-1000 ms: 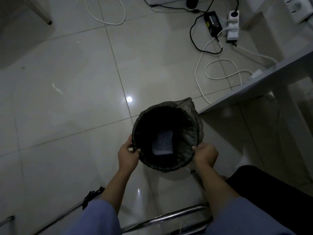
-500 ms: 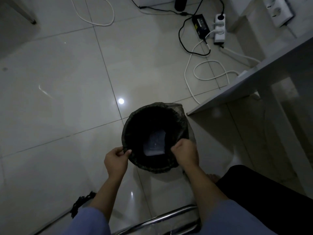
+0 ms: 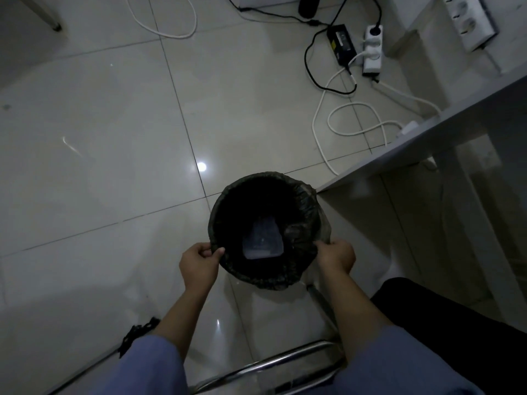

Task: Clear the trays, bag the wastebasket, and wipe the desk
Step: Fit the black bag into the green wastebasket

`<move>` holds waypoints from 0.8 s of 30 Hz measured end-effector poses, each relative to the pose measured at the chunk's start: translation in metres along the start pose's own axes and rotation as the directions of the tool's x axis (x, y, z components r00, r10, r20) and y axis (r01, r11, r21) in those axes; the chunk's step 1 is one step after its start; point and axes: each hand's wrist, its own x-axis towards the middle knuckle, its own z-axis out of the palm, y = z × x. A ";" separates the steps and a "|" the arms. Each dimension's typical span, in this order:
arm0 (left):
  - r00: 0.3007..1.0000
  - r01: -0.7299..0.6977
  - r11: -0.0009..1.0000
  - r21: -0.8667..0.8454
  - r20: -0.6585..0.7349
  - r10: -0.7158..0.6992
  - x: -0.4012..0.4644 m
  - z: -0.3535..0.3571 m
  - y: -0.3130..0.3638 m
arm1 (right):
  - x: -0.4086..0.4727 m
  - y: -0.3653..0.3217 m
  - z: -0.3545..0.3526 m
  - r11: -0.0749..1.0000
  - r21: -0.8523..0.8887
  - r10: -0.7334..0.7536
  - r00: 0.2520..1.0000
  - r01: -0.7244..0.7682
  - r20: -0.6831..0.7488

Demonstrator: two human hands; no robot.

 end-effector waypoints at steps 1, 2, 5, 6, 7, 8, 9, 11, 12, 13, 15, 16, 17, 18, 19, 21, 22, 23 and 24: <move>1.000 -0.003 1.000 0.013 -0.002 0.003 -0.001 0.000 0.001 | 0.000 -0.002 0.000 0.998 -0.012 -0.055 0.996 0.054 -0.063; 1.000 -0.009 1.000 0.030 -0.004 0.009 -0.002 -0.001 0.002 | -0.001 -0.006 -0.001 0.995 -0.003 -0.101 0.991 0.101 -0.090; 0.999 -0.042 0.997 0.062 0.001 0.042 -0.001 -0.002 0.005 | -0.009 -0.019 -0.008 0.976 0.094 -0.191 0.980 0.195 -0.049; 0.997 -0.073 0.995 0.064 -0.012 0.074 0.002 -0.002 0.009 | -0.012 -0.023 -0.010 0.965 0.109 -0.238 0.971 0.237 0.001; 0.991 -0.125 0.990 0.062 -0.040 0.127 0.006 -0.003 0.016 | -0.014 -0.026 -0.011 0.951 0.110 -0.298 0.952 0.290 0.071; 0.978 -0.195 0.980 0.046 -0.070 0.198 0.008 -0.004 0.027 | -0.016 -0.028 -0.012 0.930 0.099 -0.364 0.920 0.353 0.144; 0.958 -0.274 0.962 0.012 -0.084 0.274 0.009 -0.006 0.043 | -0.018 -0.030 -0.012 0.905 0.090 -0.424 0.879 0.415 0.219; 0.890 -0.456 0.888 -0.047 -0.031 0.455 0.009 -0.010 0.082 | -0.025 -0.036 -0.015 0.840 0.083 -0.527 0.769 0.536 0.362; 0.828 -0.557 0.829 -0.053 0.045 0.559 0.008 -0.010 0.104 | -0.029 -0.039 -0.018 0.799 0.077 -0.569 0.706 0.597 0.422; 0.741 -0.655 0.754 -0.047 0.161 0.653 0.006 -0.010 0.125 | -0.033 -0.042 -0.022 0.763 0.068 -0.593 0.655 0.642 0.468; 0.495 -0.826 0.564 -0.010 0.466 0.733 0.002 -0.006 0.160 | -0.037 -0.046 -0.031 0.691 0.036 -0.628 0.575 0.722 0.524; 0.368 -0.894 0.446 0.034 0.623 0.691 -0.002 -0.002 0.173 | -0.037 -0.046 -0.037 0.668 0.018 -0.629 0.552 0.744 0.548; 0.269 -0.947 0.307 0.094 0.756 0.597 -0.006 0.003 0.182 | -0.036 -0.045 -0.042 0.656 -0.003 -0.620 0.541 0.755 0.569; 0.202 -0.978 0.137 0.154 0.855 0.478 -0.010 0.008 0.189 | -0.036 -0.044 -0.048 0.643 -0.020 -0.617 0.533 0.765 0.579; 0.173 -0.979 -0.040 0.200 0.915 0.364 -0.012 0.015 0.192 | -0.036 -0.043 -0.053 0.640 -0.032 -0.610 0.533 0.768 0.586; 0.178 -0.925 -0.294 0.240 0.959 0.222 -0.012 0.026 0.196 | -0.035 -0.039 -0.061 0.649 -0.030 -0.609 0.543 0.760 0.577; 0.190 -0.901 -0.353 0.251 0.961 0.199 -0.009 0.031 0.196 | -0.035 -0.037 -0.064 0.658 -0.015 -0.615 0.549 0.752 0.566; 0.202 -0.881 -0.392 0.266 0.959 0.198 -0.004 0.033 0.198 | -0.034 -0.035 -0.065 0.666 0.006 -0.624 0.553 0.746 0.552; 0.214 -0.859 -0.425 0.285 0.955 0.208 0.002 0.034 0.199 | -0.034 -0.034 -0.066 0.671 0.022 -0.633 0.557 0.741 0.539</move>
